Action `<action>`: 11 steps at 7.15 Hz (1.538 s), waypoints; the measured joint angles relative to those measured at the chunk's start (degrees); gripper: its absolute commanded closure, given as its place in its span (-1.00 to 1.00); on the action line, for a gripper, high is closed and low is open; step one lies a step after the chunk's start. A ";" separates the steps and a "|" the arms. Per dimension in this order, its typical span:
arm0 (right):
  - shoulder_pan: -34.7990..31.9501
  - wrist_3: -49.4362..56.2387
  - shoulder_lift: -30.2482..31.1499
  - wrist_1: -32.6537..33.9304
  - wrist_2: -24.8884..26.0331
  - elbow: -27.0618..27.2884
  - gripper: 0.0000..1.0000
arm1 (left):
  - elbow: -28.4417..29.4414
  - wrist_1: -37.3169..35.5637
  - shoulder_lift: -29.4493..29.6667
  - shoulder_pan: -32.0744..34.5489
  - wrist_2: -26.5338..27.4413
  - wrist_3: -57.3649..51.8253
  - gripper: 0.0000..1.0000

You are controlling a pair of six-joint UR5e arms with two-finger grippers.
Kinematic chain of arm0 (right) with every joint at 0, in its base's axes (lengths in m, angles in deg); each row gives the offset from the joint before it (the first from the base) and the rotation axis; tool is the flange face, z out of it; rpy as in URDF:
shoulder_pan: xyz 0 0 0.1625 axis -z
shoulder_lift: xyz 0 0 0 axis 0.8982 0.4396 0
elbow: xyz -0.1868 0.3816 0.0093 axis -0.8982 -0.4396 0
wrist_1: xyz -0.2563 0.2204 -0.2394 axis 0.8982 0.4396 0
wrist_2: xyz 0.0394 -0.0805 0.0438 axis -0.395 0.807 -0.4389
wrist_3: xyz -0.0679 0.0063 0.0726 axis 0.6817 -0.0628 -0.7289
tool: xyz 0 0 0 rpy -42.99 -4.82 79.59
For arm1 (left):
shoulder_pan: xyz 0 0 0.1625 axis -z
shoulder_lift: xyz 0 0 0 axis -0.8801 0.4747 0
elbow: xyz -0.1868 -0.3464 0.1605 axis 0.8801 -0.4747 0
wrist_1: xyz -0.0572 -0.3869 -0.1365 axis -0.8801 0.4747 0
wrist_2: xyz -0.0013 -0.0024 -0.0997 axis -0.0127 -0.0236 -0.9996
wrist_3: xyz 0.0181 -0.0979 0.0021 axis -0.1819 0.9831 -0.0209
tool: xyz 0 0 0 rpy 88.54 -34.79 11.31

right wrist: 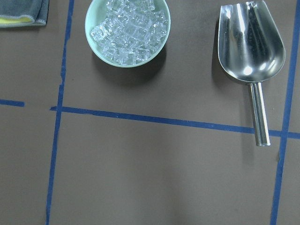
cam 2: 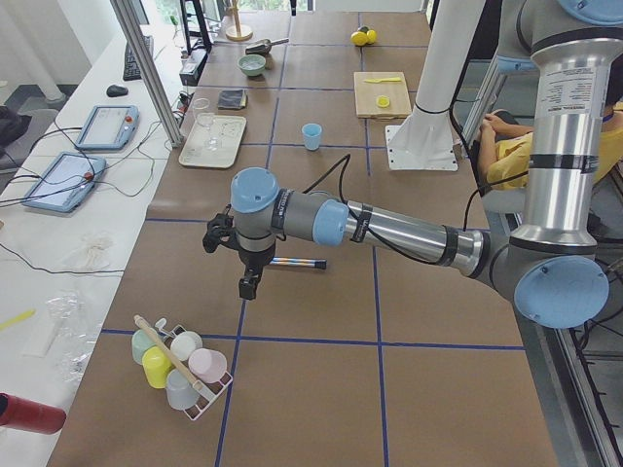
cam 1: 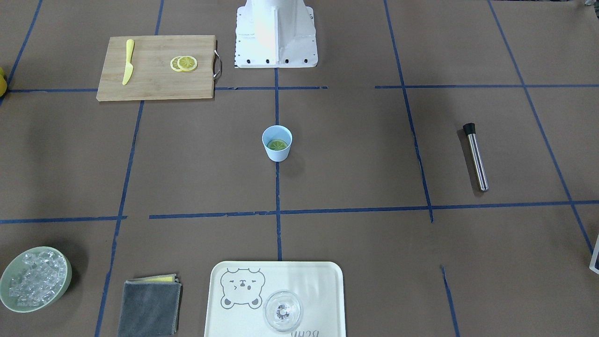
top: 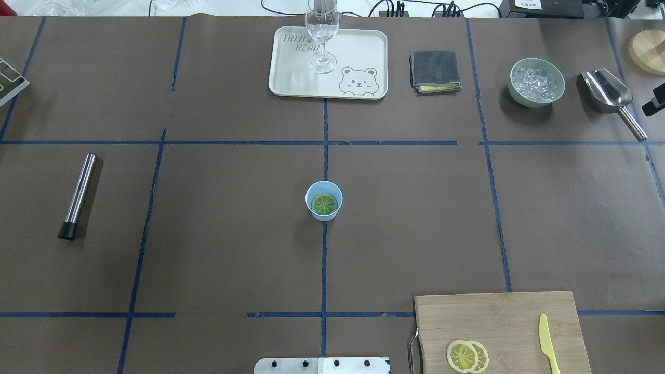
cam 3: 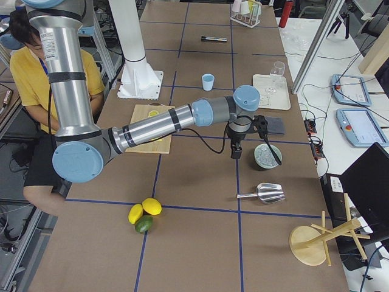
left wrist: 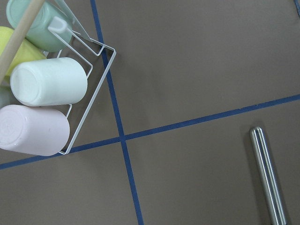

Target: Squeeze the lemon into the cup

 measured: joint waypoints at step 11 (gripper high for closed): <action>-7.81 10.55 10.72 -2.64 2.04 -0.80 -1.00 | 7.27 2.54 0.28 3.51 -1.95 4.07 -1.00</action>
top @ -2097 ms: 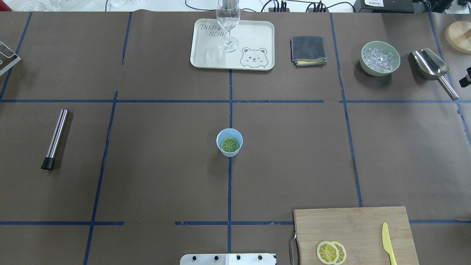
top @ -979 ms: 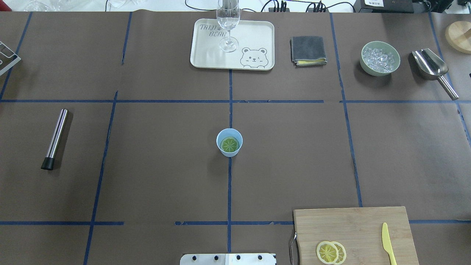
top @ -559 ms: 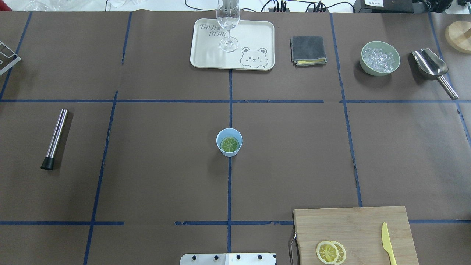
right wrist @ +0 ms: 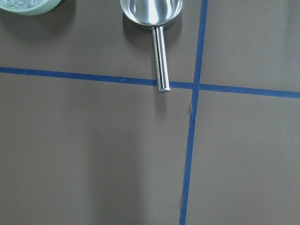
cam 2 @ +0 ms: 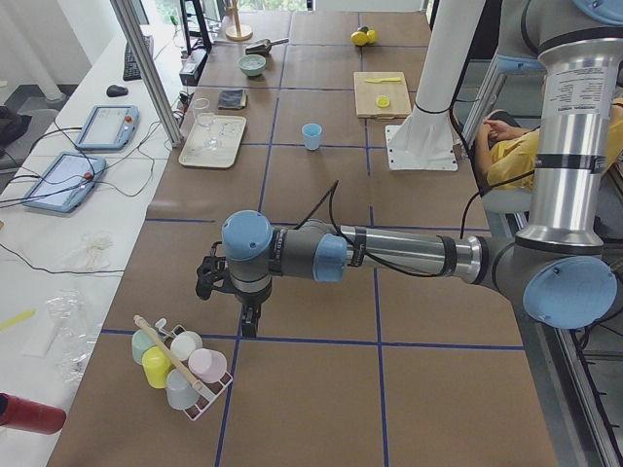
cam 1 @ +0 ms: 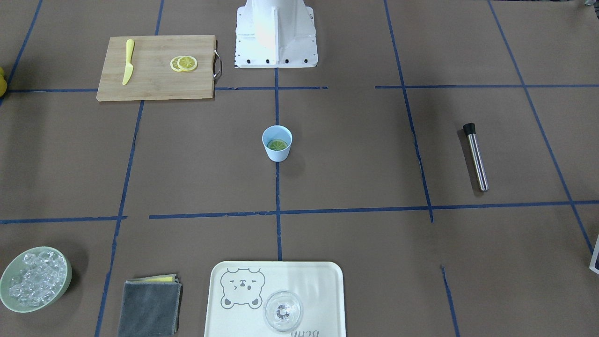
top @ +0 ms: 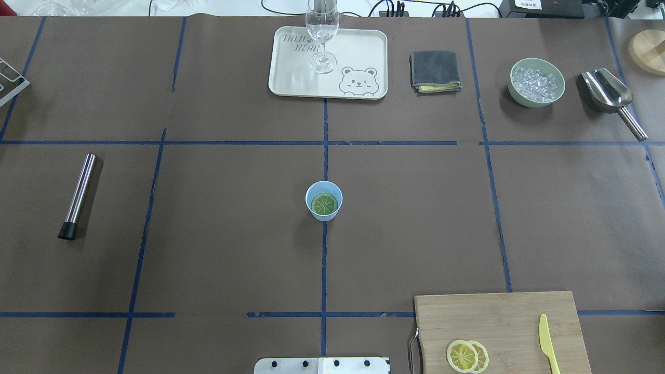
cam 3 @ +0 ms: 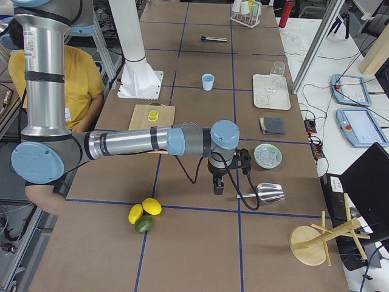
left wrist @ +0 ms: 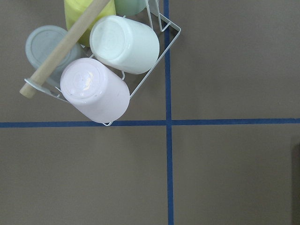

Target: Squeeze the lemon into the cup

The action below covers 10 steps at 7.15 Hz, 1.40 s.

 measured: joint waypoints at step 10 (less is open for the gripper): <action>0.32 0.03 1.65 -0.04 -0.05 -1.59 -1.00 | -1.20 -0.70 -0.73 -1.50 -0.11 -3.59 -1.00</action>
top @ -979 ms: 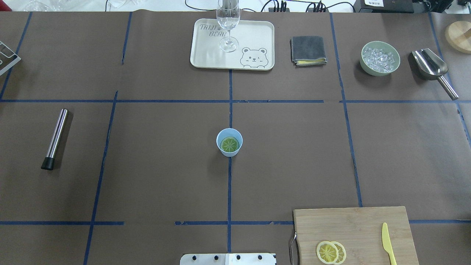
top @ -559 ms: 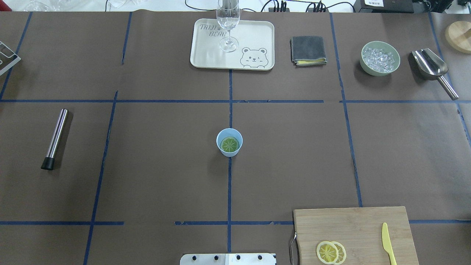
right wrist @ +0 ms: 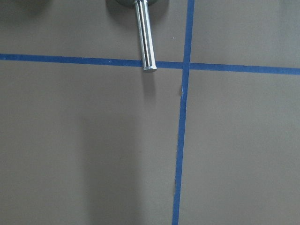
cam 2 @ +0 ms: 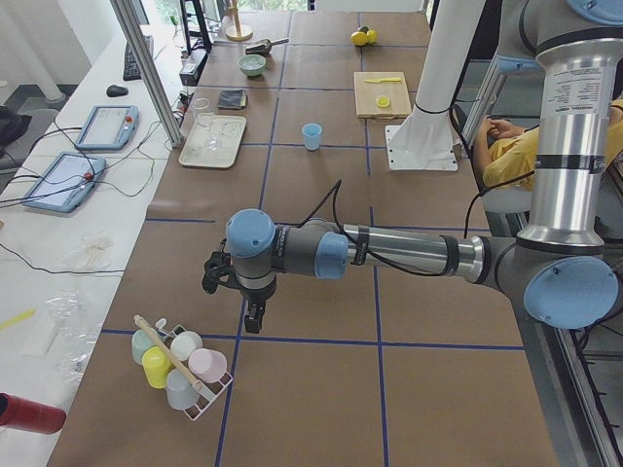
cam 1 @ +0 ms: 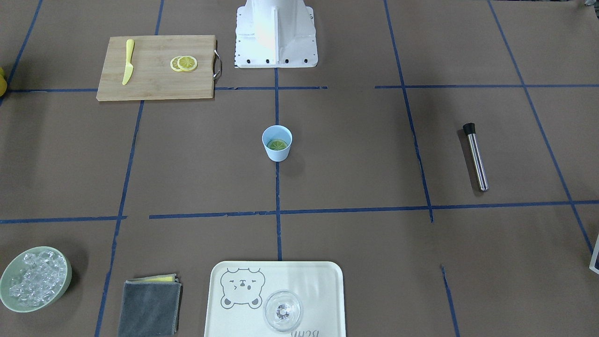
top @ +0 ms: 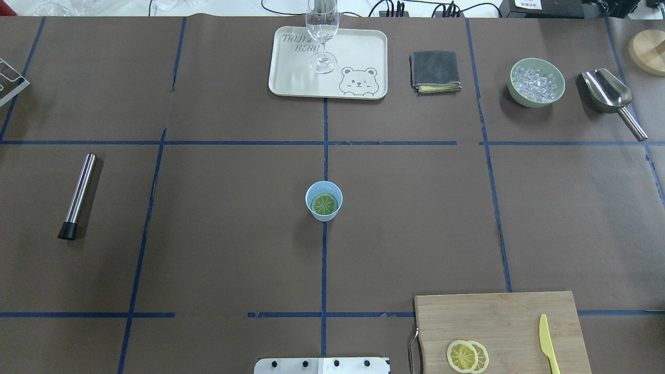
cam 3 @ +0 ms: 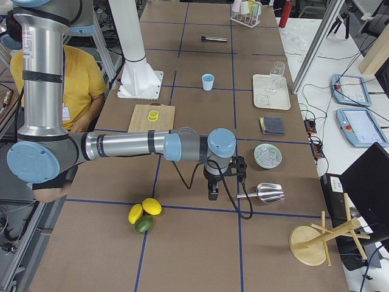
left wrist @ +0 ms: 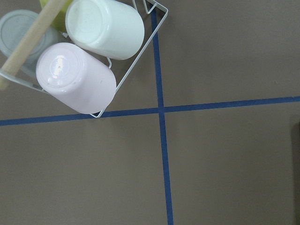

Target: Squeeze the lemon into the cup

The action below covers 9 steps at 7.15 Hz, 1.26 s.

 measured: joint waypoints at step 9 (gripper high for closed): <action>3.69 -0.40 -0.20 -0.19 0.19 -1.22 -1.00 | -0.39 -1.73 -0.87 -1.13 -0.06 0.00 -1.00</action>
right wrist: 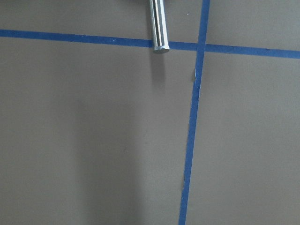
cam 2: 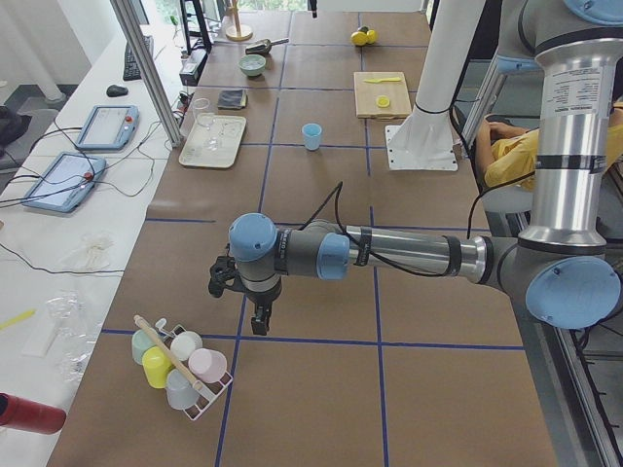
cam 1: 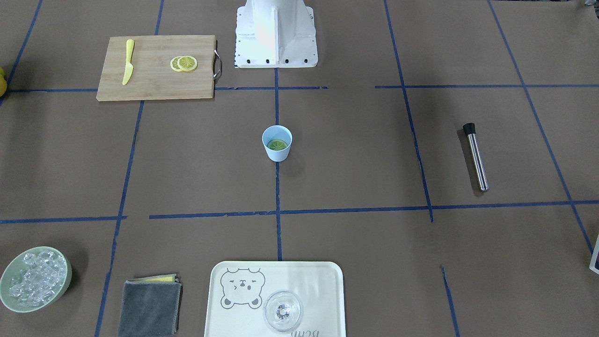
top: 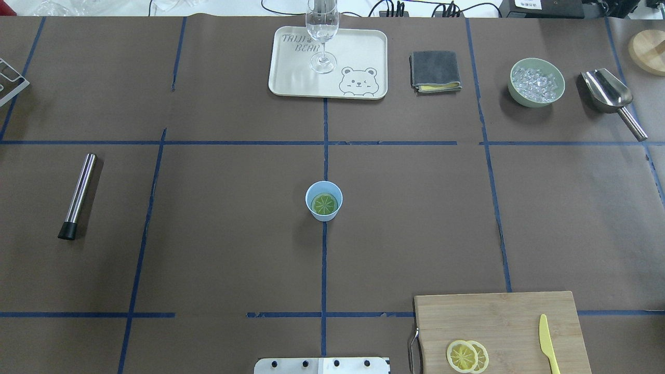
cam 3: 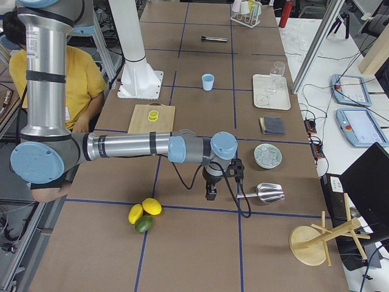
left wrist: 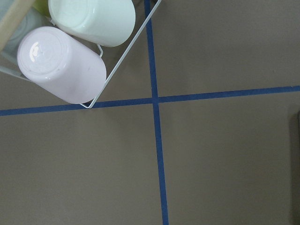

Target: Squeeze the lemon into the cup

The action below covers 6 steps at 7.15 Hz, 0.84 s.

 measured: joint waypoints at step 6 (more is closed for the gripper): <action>-0.03 0.06 0.49 0.00 -0.10 1.10 -1.00 | -0.93 -0.75 0.16 -0.38 0.00 0.07 -1.00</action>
